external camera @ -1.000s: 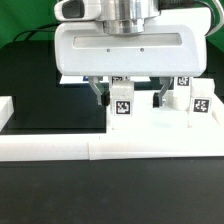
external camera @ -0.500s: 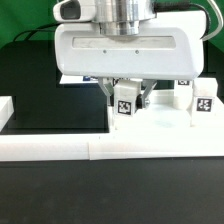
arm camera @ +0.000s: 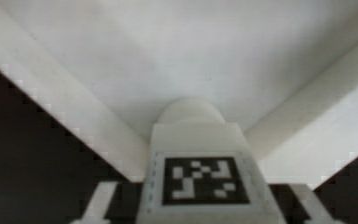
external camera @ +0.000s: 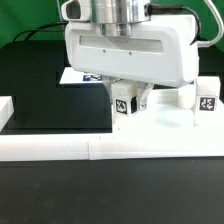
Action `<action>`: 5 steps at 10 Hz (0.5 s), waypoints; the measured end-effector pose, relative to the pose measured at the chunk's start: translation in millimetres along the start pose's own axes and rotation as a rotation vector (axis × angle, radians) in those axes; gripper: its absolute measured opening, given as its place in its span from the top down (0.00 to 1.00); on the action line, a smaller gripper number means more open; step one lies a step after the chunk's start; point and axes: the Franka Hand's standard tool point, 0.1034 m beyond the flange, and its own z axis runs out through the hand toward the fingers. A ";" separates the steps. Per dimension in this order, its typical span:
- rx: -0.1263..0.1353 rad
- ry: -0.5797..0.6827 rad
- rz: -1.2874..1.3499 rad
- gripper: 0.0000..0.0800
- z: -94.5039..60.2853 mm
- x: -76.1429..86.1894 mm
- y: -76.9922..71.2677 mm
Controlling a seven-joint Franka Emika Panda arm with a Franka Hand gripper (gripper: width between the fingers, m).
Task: Assemble square table
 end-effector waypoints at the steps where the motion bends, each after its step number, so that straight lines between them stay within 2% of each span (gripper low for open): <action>1: -0.007 -0.014 0.134 0.66 0.6 0.4 -0.3; 5: -0.053 -0.111 0.755 0.66 2.3 -1.4 -8.3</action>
Offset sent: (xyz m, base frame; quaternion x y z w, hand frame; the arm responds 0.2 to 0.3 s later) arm 0.0177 0.0086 -0.0009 -0.0167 -0.0480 0.2808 0.9584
